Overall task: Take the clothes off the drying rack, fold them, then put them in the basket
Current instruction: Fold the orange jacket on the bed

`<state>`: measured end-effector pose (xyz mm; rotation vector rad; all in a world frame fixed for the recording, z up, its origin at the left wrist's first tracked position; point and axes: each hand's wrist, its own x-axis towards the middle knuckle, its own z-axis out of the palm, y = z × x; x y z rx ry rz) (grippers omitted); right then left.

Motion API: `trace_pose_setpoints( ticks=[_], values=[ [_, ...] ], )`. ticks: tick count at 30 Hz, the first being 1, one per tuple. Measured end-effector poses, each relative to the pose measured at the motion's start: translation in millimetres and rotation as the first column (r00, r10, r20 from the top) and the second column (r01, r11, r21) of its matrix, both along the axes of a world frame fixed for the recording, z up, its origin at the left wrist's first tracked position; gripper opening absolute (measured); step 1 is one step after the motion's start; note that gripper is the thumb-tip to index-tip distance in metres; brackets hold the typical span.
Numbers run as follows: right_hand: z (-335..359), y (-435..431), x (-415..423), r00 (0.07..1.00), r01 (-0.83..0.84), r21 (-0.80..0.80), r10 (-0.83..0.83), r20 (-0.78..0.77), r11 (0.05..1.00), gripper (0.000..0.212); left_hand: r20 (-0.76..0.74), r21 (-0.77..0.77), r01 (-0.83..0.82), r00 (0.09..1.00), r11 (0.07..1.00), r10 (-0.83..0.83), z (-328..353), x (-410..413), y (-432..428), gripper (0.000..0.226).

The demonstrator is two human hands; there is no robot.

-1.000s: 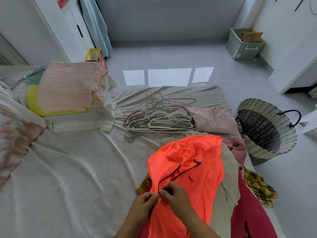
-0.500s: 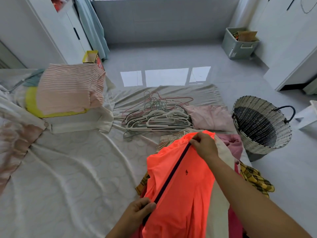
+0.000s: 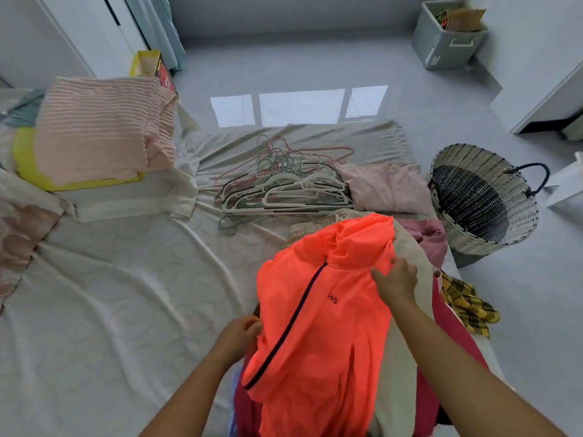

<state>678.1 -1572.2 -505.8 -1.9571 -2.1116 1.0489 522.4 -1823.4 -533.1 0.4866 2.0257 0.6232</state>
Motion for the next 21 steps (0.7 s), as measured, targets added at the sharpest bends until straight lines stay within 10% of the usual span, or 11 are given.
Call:
trace_pose_setpoints(
  ticks=[6,10,14,21],
  values=[
    [-27.8,8.6,12.7,0.963,0.206,-0.207,-0.236,-0.131,0.956,0.04,-0.109,-0.001,-0.055,0.993,0.998,0.055,-19.8,-36.2,50.7,0.018],
    [-21.4,16.8,26.1,0.984,0.058,-0.052,-0.065,-0.165,0.997,0.025,-0.051,0.005,-0.008,0.999,1.0,0.008,-38.0,-32.5,76.0,0.04],
    [-9.8,31.3,62.8,0.921,0.253,0.033,-0.231,-0.313,0.967,0.024,0.012,0.005,-0.048,0.999,0.999,0.048,-56.0,-26.8,87.8,0.03],
    [-22.8,59.7,105.1,0.938,0.264,-0.102,-0.28,-0.206,0.959,0.028,-0.367,0.056,0.061,0.93,0.997,-0.037,-61.6,-49.1,140.0,0.023]
  ],
)
